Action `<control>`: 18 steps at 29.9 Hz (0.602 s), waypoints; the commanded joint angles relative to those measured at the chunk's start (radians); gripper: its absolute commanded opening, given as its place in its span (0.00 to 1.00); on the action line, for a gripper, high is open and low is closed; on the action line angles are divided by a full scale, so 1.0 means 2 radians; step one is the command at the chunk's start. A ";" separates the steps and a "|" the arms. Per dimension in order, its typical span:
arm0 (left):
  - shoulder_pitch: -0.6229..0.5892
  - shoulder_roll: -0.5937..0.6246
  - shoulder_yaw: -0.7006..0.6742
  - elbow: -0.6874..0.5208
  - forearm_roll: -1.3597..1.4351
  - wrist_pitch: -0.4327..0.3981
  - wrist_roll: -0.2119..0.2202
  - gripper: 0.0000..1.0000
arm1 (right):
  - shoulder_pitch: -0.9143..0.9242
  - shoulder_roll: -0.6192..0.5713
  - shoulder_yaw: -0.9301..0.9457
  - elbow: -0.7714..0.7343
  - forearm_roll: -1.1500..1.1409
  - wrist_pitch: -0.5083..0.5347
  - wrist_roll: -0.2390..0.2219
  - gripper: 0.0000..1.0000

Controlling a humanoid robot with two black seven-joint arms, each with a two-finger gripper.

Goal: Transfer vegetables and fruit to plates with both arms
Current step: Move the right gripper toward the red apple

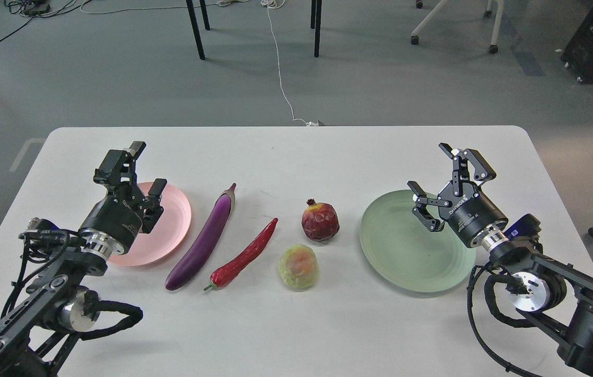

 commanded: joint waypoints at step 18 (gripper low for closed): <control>0.002 0.015 -0.037 -0.033 -0.016 -0.056 -0.017 0.98 | 0.520 0.002 -0.465 0.002 -0.421 -0.004 0.000 0.98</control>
